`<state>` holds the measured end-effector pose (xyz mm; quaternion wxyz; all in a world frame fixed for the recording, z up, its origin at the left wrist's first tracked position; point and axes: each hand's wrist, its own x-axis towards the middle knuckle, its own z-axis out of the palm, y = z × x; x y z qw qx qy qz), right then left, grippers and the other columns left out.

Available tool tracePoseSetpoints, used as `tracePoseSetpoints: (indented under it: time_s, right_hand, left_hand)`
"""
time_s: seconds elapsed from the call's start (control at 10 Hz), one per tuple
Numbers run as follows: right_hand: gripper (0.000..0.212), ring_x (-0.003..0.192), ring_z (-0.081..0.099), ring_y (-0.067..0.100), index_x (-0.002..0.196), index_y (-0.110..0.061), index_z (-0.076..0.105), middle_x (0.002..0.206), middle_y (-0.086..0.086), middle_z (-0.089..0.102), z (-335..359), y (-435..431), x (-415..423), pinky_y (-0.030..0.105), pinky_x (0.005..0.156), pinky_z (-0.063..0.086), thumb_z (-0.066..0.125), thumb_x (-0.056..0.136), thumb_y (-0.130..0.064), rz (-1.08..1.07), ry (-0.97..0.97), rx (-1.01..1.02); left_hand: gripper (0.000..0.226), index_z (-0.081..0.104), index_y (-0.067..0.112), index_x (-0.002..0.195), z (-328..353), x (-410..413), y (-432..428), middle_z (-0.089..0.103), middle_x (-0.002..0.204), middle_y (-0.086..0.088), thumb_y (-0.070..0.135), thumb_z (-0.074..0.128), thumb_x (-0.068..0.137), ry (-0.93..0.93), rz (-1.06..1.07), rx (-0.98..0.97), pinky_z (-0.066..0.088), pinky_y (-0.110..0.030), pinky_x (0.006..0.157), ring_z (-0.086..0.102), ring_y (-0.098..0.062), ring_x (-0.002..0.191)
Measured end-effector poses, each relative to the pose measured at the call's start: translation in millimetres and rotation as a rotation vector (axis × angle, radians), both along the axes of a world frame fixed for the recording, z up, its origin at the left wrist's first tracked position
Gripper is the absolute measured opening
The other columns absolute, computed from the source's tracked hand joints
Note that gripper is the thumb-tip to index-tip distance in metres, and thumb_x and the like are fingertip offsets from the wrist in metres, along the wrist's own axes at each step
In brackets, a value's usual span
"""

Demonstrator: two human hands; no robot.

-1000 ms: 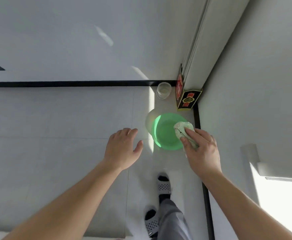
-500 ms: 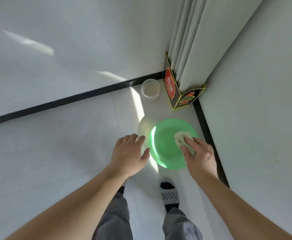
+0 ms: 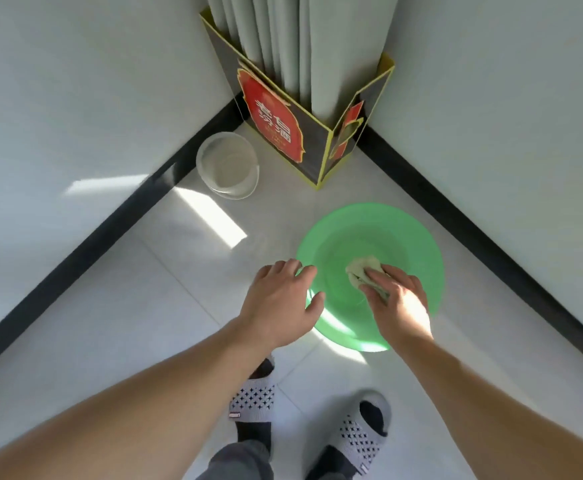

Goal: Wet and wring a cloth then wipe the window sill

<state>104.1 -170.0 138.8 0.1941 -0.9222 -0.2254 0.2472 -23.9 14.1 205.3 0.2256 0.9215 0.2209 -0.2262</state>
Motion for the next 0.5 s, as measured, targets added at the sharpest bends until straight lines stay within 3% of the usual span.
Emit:
tracePoseSetpoints:
  time_s: [0.2, 0.5]
  right_hand:
    - [0.028, 0.1, 0.057, 0.036, 0.111, -0.024, 0.074, 0.123, 0.008, 0.066, -90, -2, -3, 0.045, 0.09, 0.048, 0.075, 0.083, -0.025, 0.014, -0.127, 0.135]
    - [0.021, 0.096, 0.058, 0.038, 0.101, -0.02, 0.075, 0.116, 0.007, 0.069, -128, -21, 1, 0.045, 0.082, 0.051, 0.069, 0.082, -0.015, 0.029, -0.285, 0.177]
  left_hand:
    - [0.058, 0.058, 0.015, 0.126, -89, 20, -3, 0.06, 0.123, -0.009, 0.05, 0.034, 0.088, -0.058, -0.104, 0.016, 0.044, -0.043, 0.098, 0.056, -0.03, 0.113]
    - [0.056, 0.061, 0.014, 0.127, -126, 27, -22, 0.061, 0.126, -0.014, 0.047, 0.04, 0.086, -0.119, -0.155, 0.047, 0.044, -0.043, 0.097, 0.055, -0.033, 0.115]
